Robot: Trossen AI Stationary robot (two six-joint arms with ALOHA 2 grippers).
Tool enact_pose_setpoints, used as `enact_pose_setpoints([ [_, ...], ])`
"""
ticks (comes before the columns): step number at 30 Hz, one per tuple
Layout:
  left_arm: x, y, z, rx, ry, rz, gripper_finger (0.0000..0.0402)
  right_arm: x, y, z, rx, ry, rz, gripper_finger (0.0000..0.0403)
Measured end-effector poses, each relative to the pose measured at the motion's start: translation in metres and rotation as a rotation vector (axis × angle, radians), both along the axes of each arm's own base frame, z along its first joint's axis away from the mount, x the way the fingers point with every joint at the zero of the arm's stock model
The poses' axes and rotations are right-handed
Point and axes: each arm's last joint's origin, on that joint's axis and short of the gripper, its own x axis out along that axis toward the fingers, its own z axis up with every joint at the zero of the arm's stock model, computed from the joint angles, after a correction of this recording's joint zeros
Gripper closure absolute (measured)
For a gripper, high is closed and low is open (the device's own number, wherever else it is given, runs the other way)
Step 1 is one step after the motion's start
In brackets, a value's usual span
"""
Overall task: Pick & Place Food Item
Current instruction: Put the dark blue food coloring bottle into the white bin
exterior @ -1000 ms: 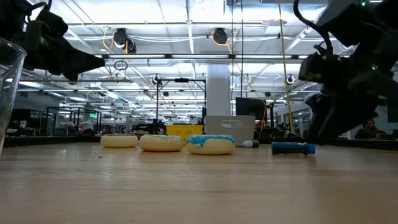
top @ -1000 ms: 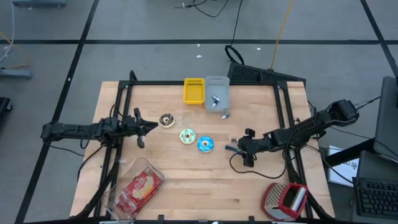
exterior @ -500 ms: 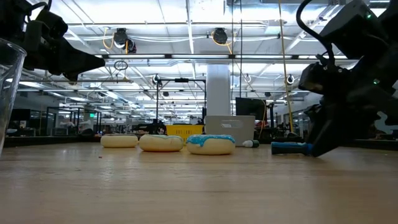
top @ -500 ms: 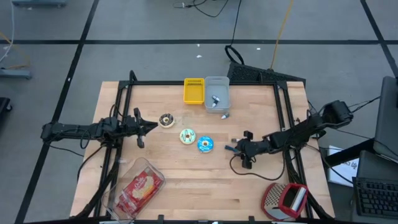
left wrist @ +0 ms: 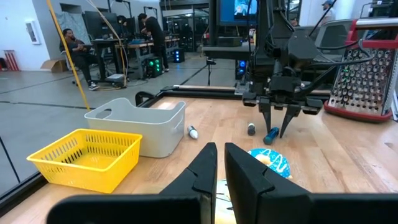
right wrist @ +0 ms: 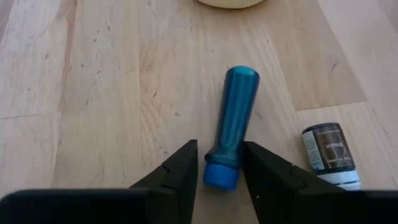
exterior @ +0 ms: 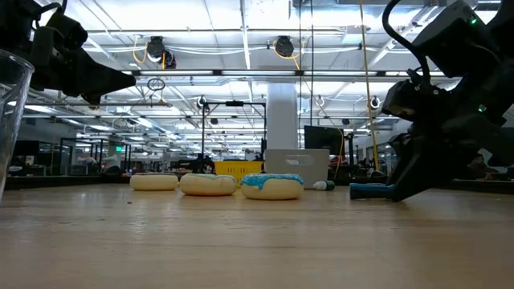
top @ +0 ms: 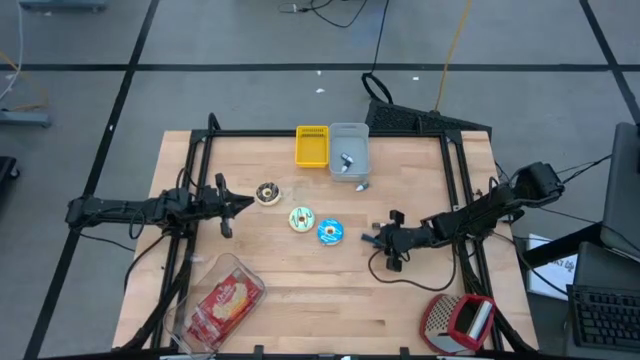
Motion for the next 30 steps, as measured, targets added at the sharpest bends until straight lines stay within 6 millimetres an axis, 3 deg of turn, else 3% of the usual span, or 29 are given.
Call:
enact_pose_setpoints([
  [7,0.000,0.000,0.000,0.000,0.000,0.000,0.0371,0.000,0.000,0.000,-0.013,-0.001,0.007,0.0333],
  [15,0.000,0.000,0.000,0.000,0.000,0.000,0.0371,0.005,0.000,0.005,-0.019,-0.077,0.026,0.0312],
  [24,0.000,0.000,0.000,0.000,0.000,0.000,0.0371,0.016,0.003,0.021,-0.045,-0.255,0.091,0.0326],
  [30,0.000,0.000,0.000,0.000,0.000,0.000,0.0371,0.024,-0.002,0.033,0.053,-0.404,0.008,0.0320],
])
